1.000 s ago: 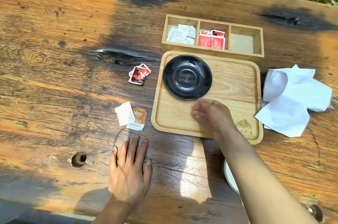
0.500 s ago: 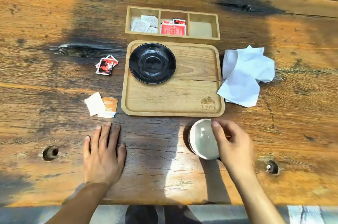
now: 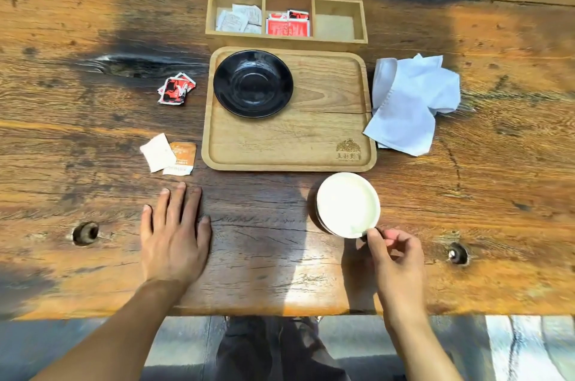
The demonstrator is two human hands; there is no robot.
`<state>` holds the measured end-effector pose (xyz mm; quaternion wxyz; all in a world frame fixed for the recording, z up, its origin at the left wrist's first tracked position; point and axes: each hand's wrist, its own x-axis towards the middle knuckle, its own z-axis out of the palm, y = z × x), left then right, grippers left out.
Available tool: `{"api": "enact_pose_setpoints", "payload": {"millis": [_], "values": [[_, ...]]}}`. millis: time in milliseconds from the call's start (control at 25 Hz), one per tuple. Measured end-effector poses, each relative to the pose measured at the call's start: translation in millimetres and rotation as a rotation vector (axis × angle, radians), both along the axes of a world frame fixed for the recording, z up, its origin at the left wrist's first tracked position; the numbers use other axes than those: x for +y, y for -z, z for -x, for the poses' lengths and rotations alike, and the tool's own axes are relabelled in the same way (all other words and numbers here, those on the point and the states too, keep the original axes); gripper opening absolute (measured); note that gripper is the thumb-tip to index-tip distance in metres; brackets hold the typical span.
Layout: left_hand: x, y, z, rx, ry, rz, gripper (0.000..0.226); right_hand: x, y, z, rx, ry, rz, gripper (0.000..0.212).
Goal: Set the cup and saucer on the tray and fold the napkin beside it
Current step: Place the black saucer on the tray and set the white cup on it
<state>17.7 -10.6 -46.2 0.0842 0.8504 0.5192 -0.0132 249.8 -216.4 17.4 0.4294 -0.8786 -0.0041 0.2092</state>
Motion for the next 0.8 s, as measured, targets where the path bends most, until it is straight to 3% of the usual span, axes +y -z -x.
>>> {"api": "enact_pose_setpoints", "payload": {"millis": [360,640,800], "values": [[-0.6,-1.8,1.5,-0.029,0.009,-0.004,0.056,-4.9,3.2,0.3,0.114,-0.095,-0.01,0.023],[-0.8,-2.3,2.1,-0.029,0.008,0.005,0.055,4.3,6.3,18.5,0.443,0.009,-0.182,0.028],[-1.2,-2.5,2.3,-0.029,0.005,0.009,0.055,4.5,8.4,24.3,0.411,-0.029,-0.252,0.028]]}}
